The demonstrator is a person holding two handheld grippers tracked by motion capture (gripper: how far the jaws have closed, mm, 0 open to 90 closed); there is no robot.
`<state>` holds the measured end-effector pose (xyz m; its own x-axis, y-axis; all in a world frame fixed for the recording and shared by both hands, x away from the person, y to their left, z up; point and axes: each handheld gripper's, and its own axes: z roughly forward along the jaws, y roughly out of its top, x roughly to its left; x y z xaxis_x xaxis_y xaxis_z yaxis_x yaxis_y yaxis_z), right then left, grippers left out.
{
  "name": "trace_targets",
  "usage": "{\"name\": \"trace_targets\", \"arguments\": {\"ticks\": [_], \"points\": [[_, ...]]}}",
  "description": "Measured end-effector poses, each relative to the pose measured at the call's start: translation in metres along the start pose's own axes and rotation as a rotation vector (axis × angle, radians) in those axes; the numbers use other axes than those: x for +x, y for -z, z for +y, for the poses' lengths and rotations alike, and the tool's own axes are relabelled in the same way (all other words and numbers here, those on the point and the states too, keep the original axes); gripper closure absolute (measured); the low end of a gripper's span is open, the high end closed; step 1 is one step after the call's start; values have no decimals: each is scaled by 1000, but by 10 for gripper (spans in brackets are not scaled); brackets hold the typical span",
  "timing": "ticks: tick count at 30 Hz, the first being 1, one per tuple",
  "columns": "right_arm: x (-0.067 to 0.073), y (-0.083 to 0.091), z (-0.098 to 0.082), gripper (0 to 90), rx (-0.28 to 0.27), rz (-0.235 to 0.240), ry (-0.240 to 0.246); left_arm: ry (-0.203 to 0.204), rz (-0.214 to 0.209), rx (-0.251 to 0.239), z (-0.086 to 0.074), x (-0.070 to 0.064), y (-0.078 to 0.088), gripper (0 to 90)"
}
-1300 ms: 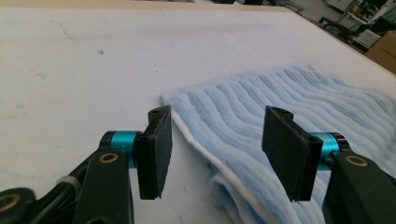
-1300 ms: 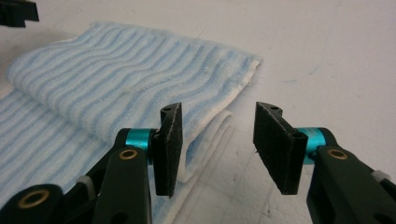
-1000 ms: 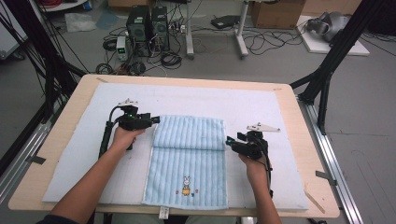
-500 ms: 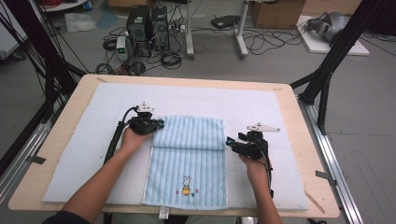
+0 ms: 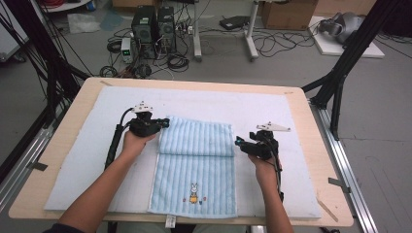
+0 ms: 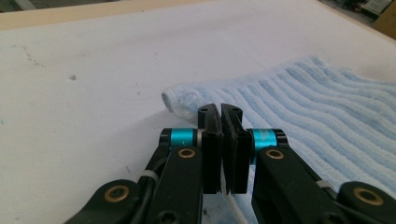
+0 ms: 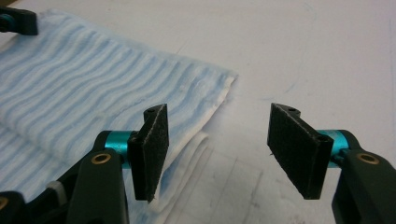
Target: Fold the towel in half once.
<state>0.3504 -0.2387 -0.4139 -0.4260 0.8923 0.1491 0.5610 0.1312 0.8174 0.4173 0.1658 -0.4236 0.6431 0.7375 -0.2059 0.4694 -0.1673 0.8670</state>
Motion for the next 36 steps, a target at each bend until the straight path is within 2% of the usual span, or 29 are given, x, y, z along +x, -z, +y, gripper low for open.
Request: {"name": "trace_targets", "arguments": {"ticks": [5,12,13,16,17,18,19,20,22,25,30,36], "points": [[-2,-22,13,419,46,-11,0,4,-8,-13,2,-1,3,864],[8,-64,28,519,146,-2,51,15,-18,-13,2,0,5,864],[9,-69,29,552,153,2,54,17,-21,-13,2,0,5,864],[10,-84,28,669,226,-9,80,19,-24,-17,2,-1,5,864],[11,-87,27,726,223,-15,94,19,-27,-18,3,-1,5,864],[11,-87,27,826,225,-24,113,21,-27,-23,3,-2,5,864],[11,-86,27,860,227,-24,142,23,-29,-27,3,-1,6,864],[10,-86,28,872,229,-21,147,26,-33,-31,4,-1,7,864],[9,-83,28,876,222,-23,136,35,-35,-45,5,0,9,864],[8,-74,32,877,173,-6,135,36,-43,-56,7,0,15,864],[11,-52,37,877,98,44,112,22,-65,-76,8,-5,26,864],[21,-27,30,878,52,82,139,-6,-90,-82,0,-15,43,863]]}}
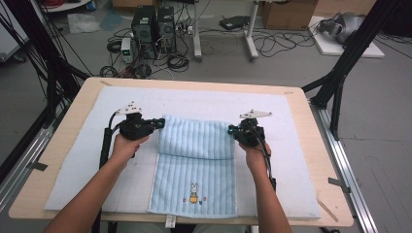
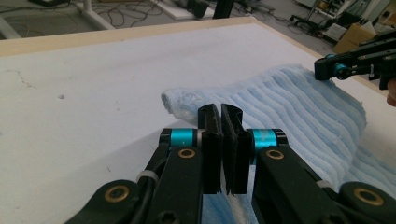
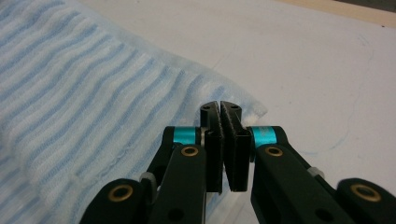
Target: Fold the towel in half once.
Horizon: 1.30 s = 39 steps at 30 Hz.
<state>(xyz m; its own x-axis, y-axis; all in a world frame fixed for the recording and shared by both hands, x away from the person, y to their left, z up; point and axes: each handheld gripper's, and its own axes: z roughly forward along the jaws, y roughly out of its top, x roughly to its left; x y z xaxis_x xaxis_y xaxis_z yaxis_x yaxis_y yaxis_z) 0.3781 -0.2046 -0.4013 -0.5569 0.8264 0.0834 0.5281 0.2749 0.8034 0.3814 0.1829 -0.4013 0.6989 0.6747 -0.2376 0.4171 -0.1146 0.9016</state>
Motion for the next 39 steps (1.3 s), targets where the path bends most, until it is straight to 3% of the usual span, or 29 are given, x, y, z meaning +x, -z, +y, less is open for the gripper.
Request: {"name": "trace_targets", "arguments": {"ticks": [7,13,21,32,34,36,39], "points": [[19,29,-9,878,-42,42,18,-22,-29,1,-18,-18,22,863],[34,44,-32,877,-55,65,9,9,-56,17,-41,-27,38,860],[52,64,-69,877,-24,88,-11,8,-94,71,-71,-46,56,854],[70,86,-95,877,61,97,-11,28,-136,170,-100,-64,65,838],[74,88,-98,876,90,90,0,33,-138,176,-100,-65,67,787],[76,91,-100,853,96,81,10,44,-123,167,-98,-62,69,668],[71,96,-96,721,51,73,-19,58,-78,130,-92,-55,71,551]]}}
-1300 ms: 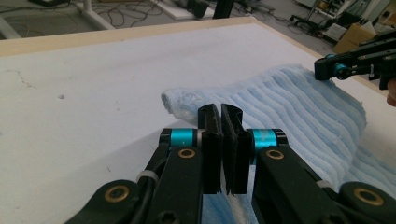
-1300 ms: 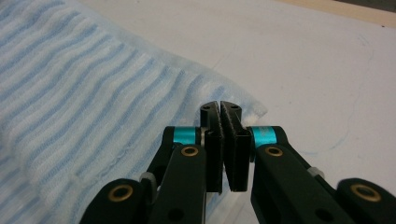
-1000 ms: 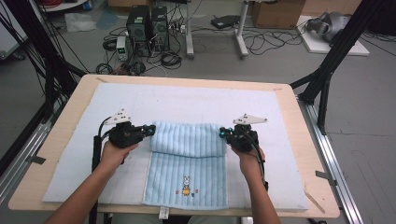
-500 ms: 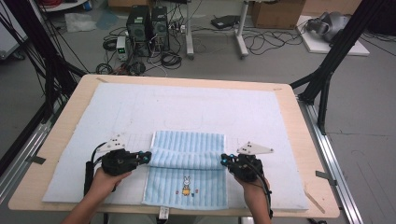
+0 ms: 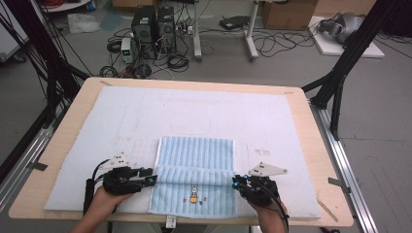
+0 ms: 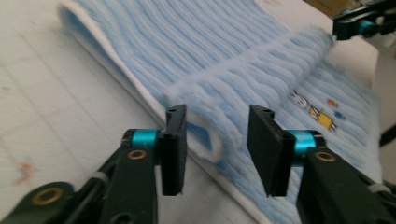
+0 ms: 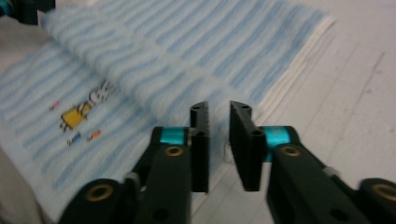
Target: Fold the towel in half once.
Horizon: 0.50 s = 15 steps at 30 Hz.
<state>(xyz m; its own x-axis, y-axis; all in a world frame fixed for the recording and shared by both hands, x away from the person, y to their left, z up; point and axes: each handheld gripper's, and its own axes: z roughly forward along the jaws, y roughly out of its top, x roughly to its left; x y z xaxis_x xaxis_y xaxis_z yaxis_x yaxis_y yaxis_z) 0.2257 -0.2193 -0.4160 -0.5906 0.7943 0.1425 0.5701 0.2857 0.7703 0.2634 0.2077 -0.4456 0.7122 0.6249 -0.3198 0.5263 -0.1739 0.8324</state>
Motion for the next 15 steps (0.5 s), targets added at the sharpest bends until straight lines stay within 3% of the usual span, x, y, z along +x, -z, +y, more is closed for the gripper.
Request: {"name": "trace_targets", "arguments": {"ticks": [1,5,15], "points": [[-4,1,3,711,-36,-5,-19,5,9,-11,2,2,0,530],[-17,-6,11,684,-68,-41,-53,47,32,-42,10,15,1,509],[-43,-44,33,686,-55,-59,-78,109,43,-71,30,43,-16,523]]}}
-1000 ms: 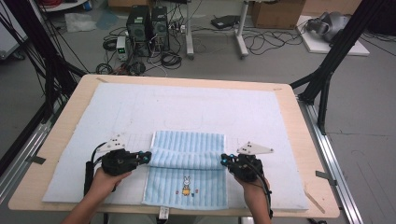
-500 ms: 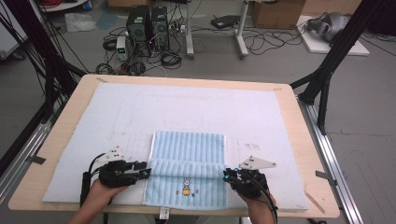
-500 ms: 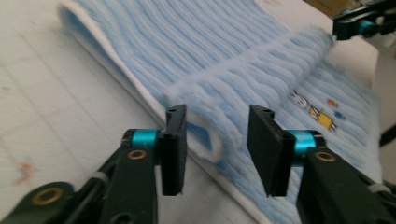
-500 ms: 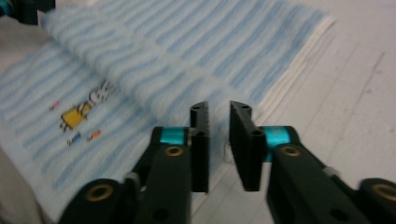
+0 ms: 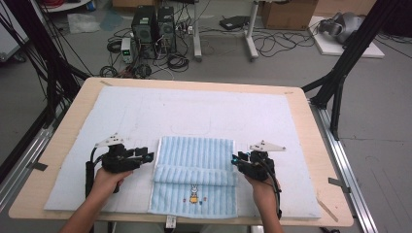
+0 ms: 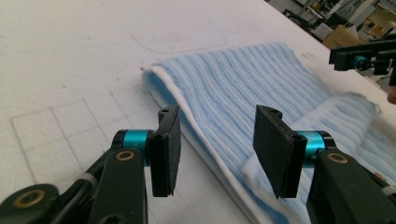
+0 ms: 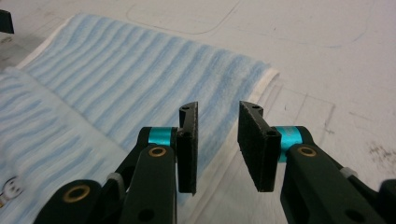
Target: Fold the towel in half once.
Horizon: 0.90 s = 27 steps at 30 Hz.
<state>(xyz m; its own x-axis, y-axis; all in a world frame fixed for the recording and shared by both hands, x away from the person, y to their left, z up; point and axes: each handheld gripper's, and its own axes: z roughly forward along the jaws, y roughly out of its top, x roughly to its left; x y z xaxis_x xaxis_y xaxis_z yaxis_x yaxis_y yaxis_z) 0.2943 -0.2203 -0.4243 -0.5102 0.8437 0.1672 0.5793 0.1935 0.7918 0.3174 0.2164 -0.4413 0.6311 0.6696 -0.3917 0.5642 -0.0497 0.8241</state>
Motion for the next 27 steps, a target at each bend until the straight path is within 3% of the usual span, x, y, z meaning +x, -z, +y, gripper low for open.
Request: {"name": "trace_targets", "arguments": {"ticks": [4,7,10,12,14,16,17,20,24,27], "points": [[-6,-14,5,706,27,-12,-5,9,10,3,5,7,-16,555],[-12,-23,7,704,67,-14,-24,13,10,51,9,9,-29,564],[-18,-31,7,705,86,0,-52,3,14,45,10,11,-40,564],[-19,-36,8,783,107,7,-44,37,17,111,12,14,-47,577],[-18,-39,10,847,118,13,-22,-9,27,144,14,11,-51,663],[-17,-41,12,872,124,14,-3,-76,30,142,16,7,-53,825],[-17,-40,12,874,127,11,-5,-92,38,137,17,6,-55,853],[-17,-39,14,877,110,11,6,-89,49,103,18,6,-56,870],[-19,-37,17,877,76,0,1,-75,35,81,19,9,-53,869],[-20,-41,20,878,70,-8,5,-53,59,50,20,11,-52,865]]}}
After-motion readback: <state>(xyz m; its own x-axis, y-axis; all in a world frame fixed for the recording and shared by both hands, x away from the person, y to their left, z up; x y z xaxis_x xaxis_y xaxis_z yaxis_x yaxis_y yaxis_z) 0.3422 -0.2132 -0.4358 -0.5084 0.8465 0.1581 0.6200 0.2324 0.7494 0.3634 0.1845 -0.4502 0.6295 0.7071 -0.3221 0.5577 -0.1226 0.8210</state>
